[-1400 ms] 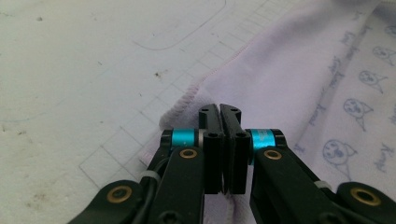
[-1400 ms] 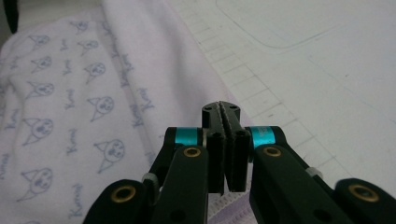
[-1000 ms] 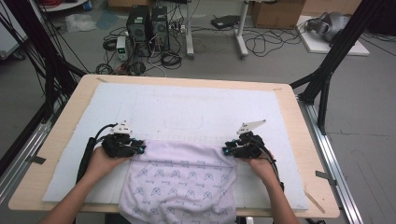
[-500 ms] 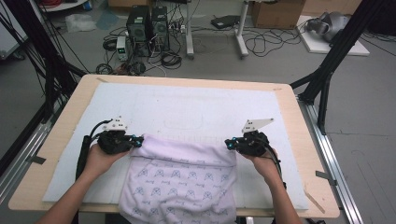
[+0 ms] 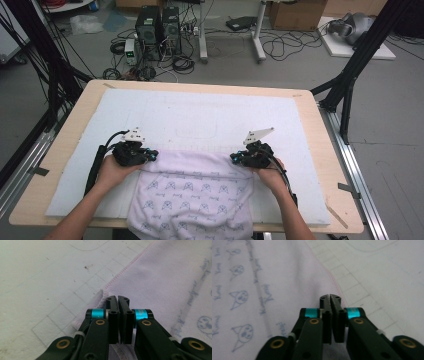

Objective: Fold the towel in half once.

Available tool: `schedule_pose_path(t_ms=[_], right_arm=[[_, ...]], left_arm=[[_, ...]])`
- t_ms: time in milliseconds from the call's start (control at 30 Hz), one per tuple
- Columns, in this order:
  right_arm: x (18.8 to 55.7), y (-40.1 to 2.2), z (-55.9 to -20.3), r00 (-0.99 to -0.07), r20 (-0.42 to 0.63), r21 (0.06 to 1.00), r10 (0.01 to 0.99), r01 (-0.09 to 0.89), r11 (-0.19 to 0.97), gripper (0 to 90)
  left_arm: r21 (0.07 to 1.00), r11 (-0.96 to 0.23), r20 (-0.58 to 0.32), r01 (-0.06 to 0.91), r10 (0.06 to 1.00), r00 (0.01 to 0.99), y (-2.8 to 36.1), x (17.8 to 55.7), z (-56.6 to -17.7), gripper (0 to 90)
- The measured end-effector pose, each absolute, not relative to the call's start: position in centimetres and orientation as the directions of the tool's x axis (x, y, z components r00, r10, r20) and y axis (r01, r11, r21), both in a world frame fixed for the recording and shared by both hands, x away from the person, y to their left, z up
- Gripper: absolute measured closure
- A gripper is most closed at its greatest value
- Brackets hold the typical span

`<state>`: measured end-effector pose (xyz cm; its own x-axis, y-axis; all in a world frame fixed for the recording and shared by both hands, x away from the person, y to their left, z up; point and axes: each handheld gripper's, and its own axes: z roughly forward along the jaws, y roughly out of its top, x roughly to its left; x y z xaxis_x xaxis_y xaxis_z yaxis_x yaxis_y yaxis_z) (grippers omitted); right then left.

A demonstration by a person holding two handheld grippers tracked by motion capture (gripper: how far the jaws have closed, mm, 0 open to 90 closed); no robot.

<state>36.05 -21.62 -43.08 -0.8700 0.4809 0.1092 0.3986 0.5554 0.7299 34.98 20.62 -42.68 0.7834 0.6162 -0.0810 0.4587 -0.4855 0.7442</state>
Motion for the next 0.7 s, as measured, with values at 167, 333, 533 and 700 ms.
schedule_pose_path(t_ms=[167, 333, 533, 700], right_arm=[[35.5, -22.3, -41.7, -0.869, 0.095, 0.770, 0.486, 0.374, 0.517, 89.4], [36.6, -22.5, -42.9, -0.825, 0.077, 0.733, 0.560, 0.428, 0.529, 66.7], [37.7, -23.3, -44.1, -0.800, 0.174, 0.711, 0.574, 0.506, 0.489, 73.9], [37.2, -22.8, -43.6, -0.839, 0.164, 0.718, 0.520, 0.463, 0.521, 85.9]], left_arm=[[0.775, -0.444, -0.094, 0.449, 0.622, 0.778, 21.4, 34.7, -41.8, 87.4], [0.744, -0.459, -0.095, 0.485, 0.646, 0.757, 21.0, 35.1, -42.4, 68.2], [0.724, -0.475, -0.114, 0.501, 0.634, 0.765, 20.8, 35.8, -43.4, 76.1], [0.742, -0.485, -0.080, 0.463, 0.622, 0.779, 20.5, 35.3, -43.1, 86.8]])
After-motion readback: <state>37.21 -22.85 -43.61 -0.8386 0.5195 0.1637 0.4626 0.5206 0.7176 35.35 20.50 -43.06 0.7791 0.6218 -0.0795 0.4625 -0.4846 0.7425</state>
